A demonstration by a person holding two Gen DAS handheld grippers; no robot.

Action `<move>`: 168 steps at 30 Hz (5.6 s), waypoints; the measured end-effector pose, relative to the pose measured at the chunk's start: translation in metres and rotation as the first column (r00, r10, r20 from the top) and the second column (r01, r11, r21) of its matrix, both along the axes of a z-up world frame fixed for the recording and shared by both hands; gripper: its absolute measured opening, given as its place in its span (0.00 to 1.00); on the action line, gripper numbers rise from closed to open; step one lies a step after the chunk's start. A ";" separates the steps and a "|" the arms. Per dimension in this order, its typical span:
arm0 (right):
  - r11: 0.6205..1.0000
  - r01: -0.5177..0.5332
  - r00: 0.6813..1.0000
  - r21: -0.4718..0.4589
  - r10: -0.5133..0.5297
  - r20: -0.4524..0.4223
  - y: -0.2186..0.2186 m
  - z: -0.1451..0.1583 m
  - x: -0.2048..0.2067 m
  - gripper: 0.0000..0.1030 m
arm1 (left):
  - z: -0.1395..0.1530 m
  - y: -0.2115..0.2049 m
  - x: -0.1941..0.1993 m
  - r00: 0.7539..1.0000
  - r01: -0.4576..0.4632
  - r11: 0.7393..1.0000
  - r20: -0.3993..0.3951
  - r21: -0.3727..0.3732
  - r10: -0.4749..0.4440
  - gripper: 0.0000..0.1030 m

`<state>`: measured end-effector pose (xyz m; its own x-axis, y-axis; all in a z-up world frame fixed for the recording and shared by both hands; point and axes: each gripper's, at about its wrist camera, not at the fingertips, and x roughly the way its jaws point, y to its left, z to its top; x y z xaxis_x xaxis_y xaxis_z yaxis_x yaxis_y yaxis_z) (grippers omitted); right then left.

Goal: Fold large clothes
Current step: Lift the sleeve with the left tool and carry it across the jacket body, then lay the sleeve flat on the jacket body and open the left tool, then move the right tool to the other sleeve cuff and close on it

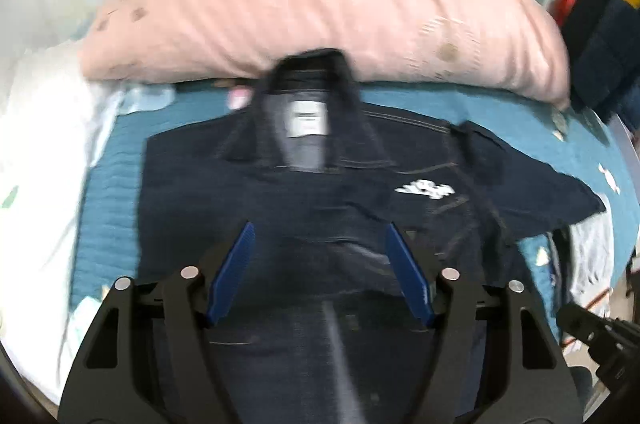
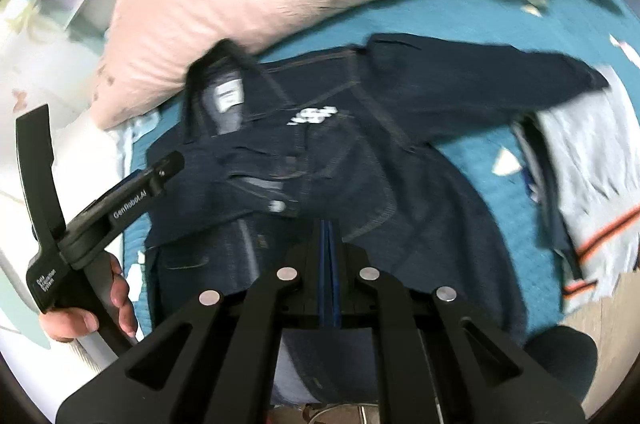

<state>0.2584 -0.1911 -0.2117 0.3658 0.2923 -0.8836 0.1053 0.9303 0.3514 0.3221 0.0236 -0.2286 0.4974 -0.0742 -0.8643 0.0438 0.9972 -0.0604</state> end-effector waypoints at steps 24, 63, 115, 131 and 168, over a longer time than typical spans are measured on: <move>0.953 -0.294 0.930 0.074 0.304 -0.205 0.198 -0.160 0.108 0.00 | -0.140 0.126 0.002 0.976 -0.077 0.989 -0.211 -0.127 0.049 0.02; 0.984 -0.163 0.987 0.076 0.163 0.005 0.118 -0.084 0.119 0.02 | -0.105 0.128 0.031 0.983 -0.112 0.991 -0.152 -0.070 0.100 0.03; 0.993 -0.087 0.992 -0.079 0.094 0.085 -0.014 -0.001 0.054 0.90 | 0.023 0.011 -0.006 0.995 -0.098 0.995 -0.009 0.025 0.098 0.61; 0.987 0.150 0.988 -0.049 -0.148 0.047 -0.165 -0.010 0.000 0.91 | 0.020 -0.108 -0.026 0.998 0.033 0.999 -0.052 0.007 -0.033 0.61; 0.746 0.563 0.825 0.356 -0.531 -0.193 -0.378 -0.142 0.033 0.56 | -0.118 -0.193 0.080 0.947 0.034 0.985 -0.310 -0.169 -0.086 0.12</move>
